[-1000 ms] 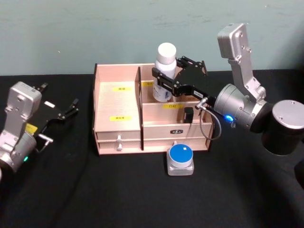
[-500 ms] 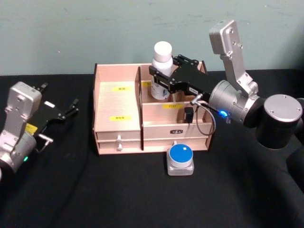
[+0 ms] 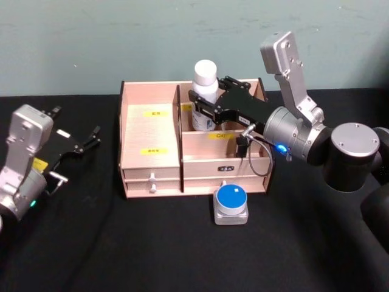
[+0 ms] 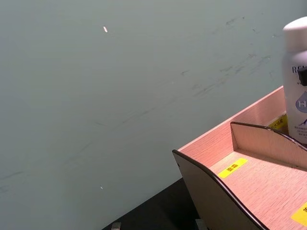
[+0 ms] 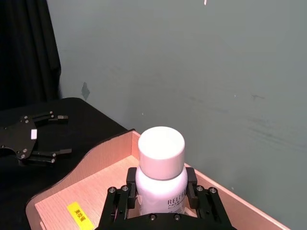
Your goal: Pick up the facial cleanser and watermelon frost from the table and place them into the tiered storage box.
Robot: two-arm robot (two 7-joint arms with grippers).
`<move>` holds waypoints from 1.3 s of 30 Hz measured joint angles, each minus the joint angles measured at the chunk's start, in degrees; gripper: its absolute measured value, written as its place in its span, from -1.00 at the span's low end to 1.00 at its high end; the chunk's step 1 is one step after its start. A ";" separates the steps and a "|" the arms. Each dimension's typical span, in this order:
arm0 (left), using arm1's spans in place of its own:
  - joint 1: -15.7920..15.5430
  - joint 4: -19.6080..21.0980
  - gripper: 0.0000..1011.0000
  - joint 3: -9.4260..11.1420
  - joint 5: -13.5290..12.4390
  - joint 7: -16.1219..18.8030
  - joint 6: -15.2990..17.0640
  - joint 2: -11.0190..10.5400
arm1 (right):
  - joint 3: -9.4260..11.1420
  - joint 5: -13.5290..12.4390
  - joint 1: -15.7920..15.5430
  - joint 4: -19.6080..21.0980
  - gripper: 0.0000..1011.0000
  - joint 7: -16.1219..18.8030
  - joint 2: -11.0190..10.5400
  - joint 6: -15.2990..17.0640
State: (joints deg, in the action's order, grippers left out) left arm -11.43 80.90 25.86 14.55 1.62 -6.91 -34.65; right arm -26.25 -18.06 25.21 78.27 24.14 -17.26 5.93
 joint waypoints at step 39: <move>0.00 0.00 0.98 0.00 0.00 0.00 0.00 0.00 | -0.76 0.89 -0.44 -2.43 0.20 0.26 0.50 2.49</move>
State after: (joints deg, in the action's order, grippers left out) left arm -11.43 80.90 25.86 14.55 1.62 -6.91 -34.65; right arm -27.01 -17.17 24.76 75.84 24.40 -16.76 8.42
